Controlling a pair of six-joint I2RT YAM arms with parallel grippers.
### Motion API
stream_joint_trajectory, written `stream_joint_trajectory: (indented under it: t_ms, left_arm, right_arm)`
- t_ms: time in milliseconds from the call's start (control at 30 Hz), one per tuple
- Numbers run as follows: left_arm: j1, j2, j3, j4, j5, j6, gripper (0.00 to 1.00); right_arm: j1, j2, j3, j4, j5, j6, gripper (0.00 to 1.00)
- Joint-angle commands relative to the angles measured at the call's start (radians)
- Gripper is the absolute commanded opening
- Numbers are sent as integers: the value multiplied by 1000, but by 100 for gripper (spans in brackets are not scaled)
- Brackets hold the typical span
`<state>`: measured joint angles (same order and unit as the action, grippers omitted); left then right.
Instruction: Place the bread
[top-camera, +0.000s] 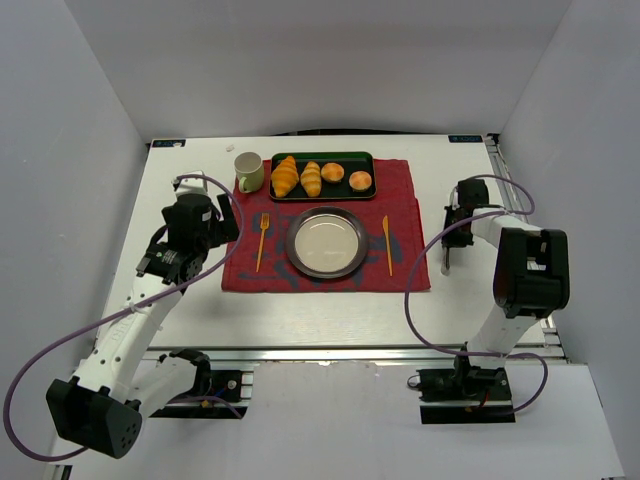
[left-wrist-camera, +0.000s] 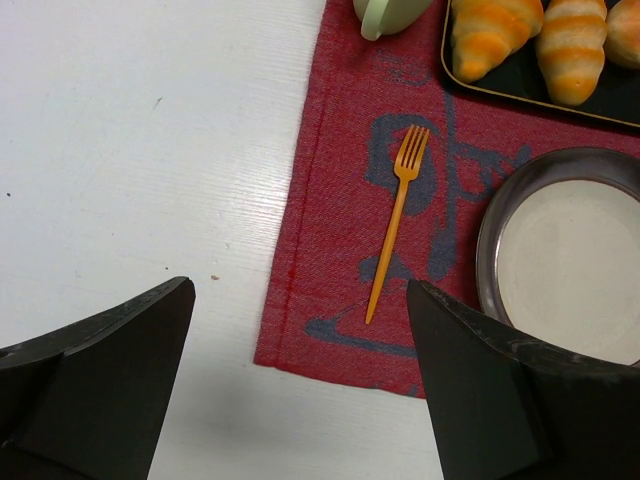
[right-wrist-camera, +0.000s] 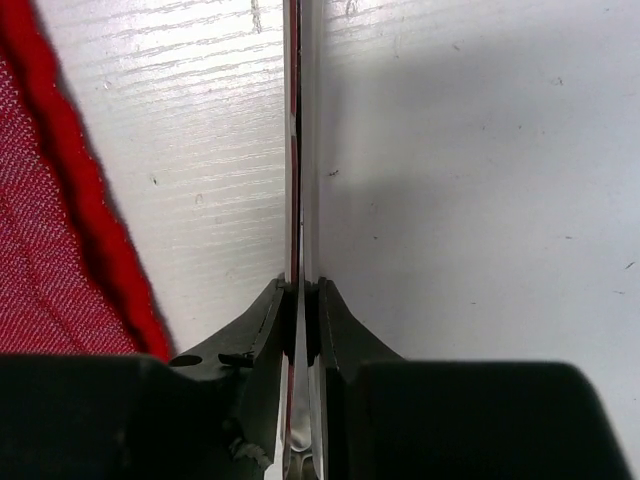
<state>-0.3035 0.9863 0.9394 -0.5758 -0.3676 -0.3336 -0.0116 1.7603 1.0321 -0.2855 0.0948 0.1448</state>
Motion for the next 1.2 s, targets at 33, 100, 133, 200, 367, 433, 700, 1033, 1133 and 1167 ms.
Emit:
stream_joint_trajectory:
  t_ms: [33,100,133,200,367,433,700,1033,1133,1167]
  left_arm:
    - [-3,-26,10,-6,-4,-2,98]
    - [-3,-26,10,-6,1,-4,98]
    - [-3,-29,10,-7,1,-4,98]
    - [-3,-31,12,-7,4,-5,98]
    - [-3,-37,13,-7,10,-10,98]
    - [-3,-37,18,-9,13,-12,98]
    - [-3,-44,16,-7,27,-22,98]
    - [-3,-55,19,-7,32,-25,98]
    - [-3,-54,19,-9,36,-27,98]
    - [-3,-55,18,-9,36,-28,98]
  right_arm:
    - [-5,-8,8,-15,-9,-5,19]
    - [-5,-45,23,-35,-7,-2,22]
    - [-5,-56,31,-43,-6,-2,25]
    - [-5,-85,55,-72,-4,-4,27]
    - [-5,-157,106,-142,-12,22,28]
    - [-5,-171,132,-176,-15,32,27]
    - [-5,-252,223,-268,-47,49,41]
    - [-5,-291,246,-290,-75,52,32]
    - [-4,-297,259,-297,-95,50,31]
    - [-1,-303,261,-297,-122,52,32]
